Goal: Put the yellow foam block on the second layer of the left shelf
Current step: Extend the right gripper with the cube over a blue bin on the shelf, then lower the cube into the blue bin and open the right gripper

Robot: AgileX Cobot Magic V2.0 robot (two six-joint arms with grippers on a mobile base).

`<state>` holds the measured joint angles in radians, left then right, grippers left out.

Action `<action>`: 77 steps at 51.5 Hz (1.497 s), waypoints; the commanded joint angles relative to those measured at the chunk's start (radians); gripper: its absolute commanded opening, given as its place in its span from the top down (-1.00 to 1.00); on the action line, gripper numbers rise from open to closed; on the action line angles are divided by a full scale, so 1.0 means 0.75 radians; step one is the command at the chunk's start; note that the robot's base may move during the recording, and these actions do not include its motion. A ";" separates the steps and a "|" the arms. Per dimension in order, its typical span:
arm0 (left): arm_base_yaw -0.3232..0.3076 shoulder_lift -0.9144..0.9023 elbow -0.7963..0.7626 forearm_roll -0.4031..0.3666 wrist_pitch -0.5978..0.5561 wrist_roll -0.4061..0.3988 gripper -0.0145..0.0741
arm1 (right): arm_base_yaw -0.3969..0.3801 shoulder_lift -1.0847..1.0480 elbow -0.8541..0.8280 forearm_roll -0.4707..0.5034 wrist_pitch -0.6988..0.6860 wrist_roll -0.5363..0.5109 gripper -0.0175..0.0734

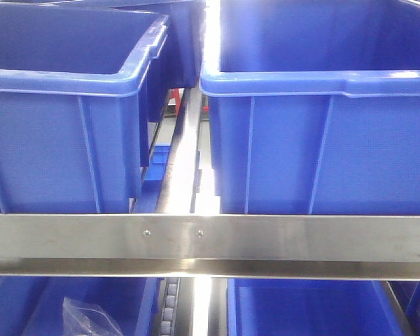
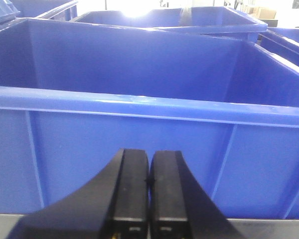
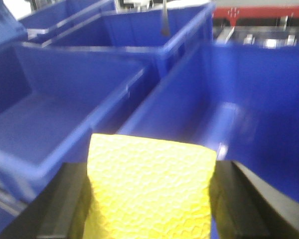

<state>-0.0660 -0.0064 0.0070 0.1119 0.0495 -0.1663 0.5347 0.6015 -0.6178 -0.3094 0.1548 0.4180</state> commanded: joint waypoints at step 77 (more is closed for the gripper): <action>-0.009 0.006 0.032 -0.005 -0.107 -0.003 0.37 | -0.335 1.254 -0.919 -0.170 0.198 -0.007 -0.71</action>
<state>-0.0660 -0.0064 0.0070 0.1119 0.0495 -0.1663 0.2902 1.5850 -1.2670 -0.4105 0.3510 0.4180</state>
